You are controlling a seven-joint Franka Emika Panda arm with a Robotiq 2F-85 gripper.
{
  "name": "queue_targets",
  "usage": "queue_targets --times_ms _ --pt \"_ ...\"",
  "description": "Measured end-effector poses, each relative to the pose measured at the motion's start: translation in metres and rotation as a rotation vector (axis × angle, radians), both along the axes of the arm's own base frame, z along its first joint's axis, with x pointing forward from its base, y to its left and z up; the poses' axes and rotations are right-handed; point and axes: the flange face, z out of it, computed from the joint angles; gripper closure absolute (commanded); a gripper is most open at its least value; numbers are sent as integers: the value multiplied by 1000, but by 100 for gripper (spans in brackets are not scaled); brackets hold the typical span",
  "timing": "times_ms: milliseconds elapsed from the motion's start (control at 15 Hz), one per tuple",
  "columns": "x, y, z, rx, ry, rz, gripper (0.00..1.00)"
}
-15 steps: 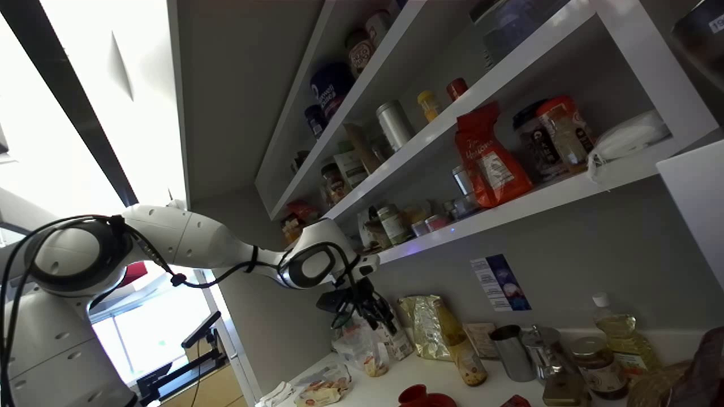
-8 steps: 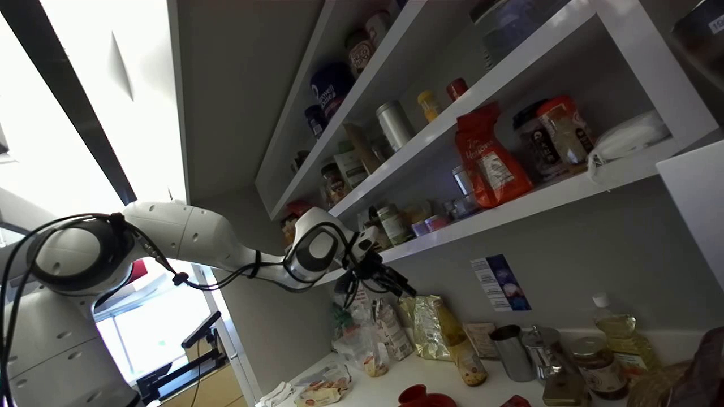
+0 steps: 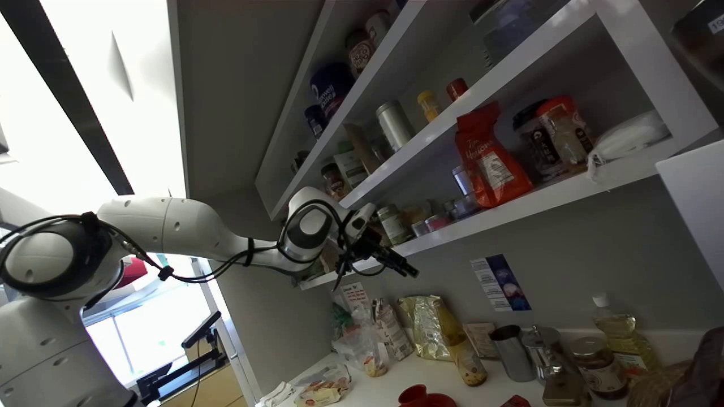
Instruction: Remove the orange sachet from the shelf
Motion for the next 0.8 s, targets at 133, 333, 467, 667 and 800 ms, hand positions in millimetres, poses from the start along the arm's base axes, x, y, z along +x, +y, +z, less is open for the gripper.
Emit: queue_targets --times_ms 133,333,467,667,800 --pt "-7 -12 15 -2 -12 -33 0" --pt "-12 -26 35 -6 -42 -66 0" --pt "-9 -34 43 -5 -60 -89 0" --pt "7 -43 50 -12 -82 -121 0" --pt "25 -50 54 -31 -100 -138 0"
